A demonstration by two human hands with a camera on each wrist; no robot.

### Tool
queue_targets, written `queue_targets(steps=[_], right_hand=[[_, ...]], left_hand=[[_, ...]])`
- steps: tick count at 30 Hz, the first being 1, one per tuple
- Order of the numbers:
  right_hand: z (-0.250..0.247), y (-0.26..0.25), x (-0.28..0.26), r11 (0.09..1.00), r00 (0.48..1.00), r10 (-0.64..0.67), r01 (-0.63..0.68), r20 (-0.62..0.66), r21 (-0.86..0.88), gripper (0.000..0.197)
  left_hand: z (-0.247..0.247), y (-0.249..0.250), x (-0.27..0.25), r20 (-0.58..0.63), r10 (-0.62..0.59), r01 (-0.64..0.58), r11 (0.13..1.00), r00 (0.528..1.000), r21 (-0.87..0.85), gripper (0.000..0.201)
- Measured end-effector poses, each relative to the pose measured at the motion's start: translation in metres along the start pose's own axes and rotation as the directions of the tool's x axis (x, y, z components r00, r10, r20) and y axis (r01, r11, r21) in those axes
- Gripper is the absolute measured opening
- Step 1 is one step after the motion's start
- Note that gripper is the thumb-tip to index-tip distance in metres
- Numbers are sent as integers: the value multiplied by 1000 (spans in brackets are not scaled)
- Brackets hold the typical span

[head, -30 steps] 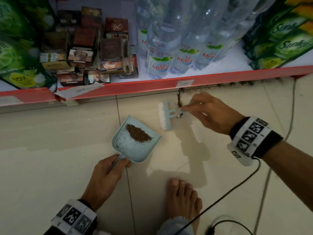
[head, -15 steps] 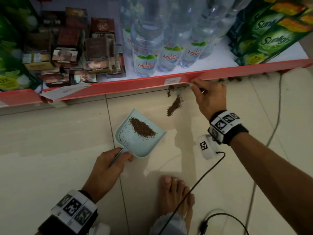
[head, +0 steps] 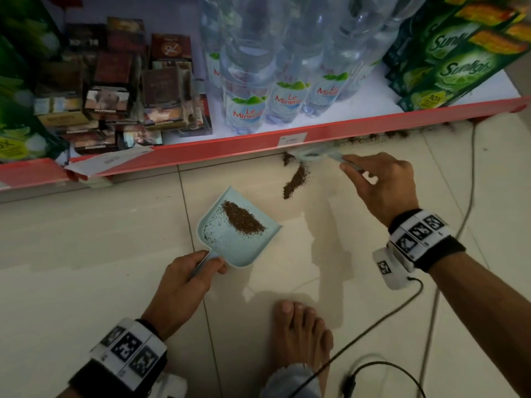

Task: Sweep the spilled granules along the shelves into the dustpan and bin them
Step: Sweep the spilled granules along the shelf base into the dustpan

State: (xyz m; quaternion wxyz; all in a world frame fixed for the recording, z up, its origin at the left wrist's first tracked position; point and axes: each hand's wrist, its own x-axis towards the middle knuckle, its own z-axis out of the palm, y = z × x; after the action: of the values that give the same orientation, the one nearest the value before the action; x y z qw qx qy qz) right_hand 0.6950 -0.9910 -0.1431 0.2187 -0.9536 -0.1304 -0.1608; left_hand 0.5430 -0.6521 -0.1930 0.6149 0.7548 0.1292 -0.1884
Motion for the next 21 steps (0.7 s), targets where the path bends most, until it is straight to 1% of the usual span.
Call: queue_targets(steps=[4, 6, 8, 10, 13, 15, 18, 20, 21], right_hand=[[23, -15, 18, 996, 997, 80, -80, 0, 31, 27], [35, -21, 22, 996, 994, 92, -93, 57, 8, 29], [35, -24, 17, 998, 988, 58, -55, 142, -25, 27], [26, -23, 6, 999, 985, -17, 26, 169, -48, 21], [7, -16, -9, 997, 994, -63, 68, 92, -49, 17], [3, -14, -5, 997, 997, -64, 65, 40, -33, 19], [15, -23, 17, 998, 998, -57, 58, -12, 24, 21], [26, -33, 28, 997, 999, -52, 52, 2, 60, 20], [30, -35, 30, 997, 998, -53, 51, 36, 61, 19]], left_hand=[[9, 5, 9, 24, 1, 0, 1000, 1000, -14, 32], [12, 11, 10, 36, 10, -9, 1000, 999, -3, 38], [11, 15, 10, 35, 12, -12, 1000, 999, 6, 43], [7, 16, 8, 23, 14, -14, 1000, 1000, -1, 41], [-1, 9, 6, -21, 4, -4, 1000, 1000, -11, 30], [-4, 2, 4, -40, -8, 8, 1000, 999, -12, 31], [-3, 1, 4, -32, -17, 17, 1000, 999, -14, 33], [0, 4, 5, -12, -9, 9, 1000, 1000, -5, 32], [1, 6, 6, -3, -5, 5, 1000, 1000, -1, 32]])
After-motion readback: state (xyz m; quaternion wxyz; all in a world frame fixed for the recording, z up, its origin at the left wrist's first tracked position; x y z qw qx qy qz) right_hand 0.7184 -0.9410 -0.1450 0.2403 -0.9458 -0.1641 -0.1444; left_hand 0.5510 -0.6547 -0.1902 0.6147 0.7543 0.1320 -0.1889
